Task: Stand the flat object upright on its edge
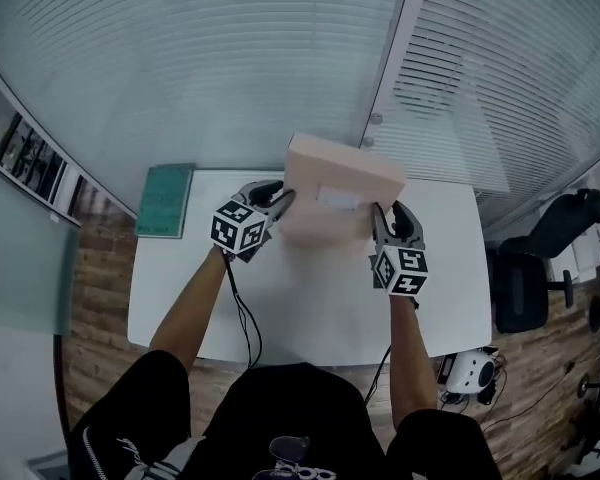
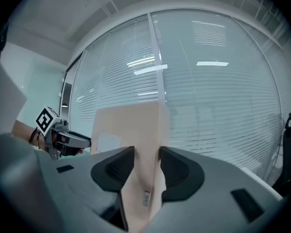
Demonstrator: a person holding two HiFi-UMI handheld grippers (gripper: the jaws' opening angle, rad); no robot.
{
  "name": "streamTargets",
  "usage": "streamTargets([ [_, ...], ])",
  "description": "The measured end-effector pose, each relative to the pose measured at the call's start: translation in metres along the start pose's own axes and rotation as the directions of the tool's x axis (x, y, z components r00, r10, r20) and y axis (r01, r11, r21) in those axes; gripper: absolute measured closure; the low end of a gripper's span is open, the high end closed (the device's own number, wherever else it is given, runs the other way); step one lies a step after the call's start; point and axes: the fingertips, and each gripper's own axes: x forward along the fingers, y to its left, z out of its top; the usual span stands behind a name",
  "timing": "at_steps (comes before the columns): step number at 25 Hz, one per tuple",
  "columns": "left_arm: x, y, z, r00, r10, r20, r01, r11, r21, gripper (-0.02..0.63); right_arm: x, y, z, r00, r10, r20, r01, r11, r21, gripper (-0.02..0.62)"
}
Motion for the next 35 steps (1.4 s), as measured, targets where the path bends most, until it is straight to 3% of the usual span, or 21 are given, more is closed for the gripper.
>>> streamTargets([
  [16,-0.052,0.069,-0.013,0.982,0.189,0.009,-0.188,0.980,-0.060,0.469,0.075,0.064,0.010,0.978,0.207,-0.009,-0.207,0.978,-0.016,0.416],
  [35,-0.013,0.115,-0.005,0.965,0.263,0.020,-0.260,0.961,-0.094,0.469,0.135,0.049,0.018,0.978,0.207,-0.008,-0.207,0.978,-0.012,0.416],
])
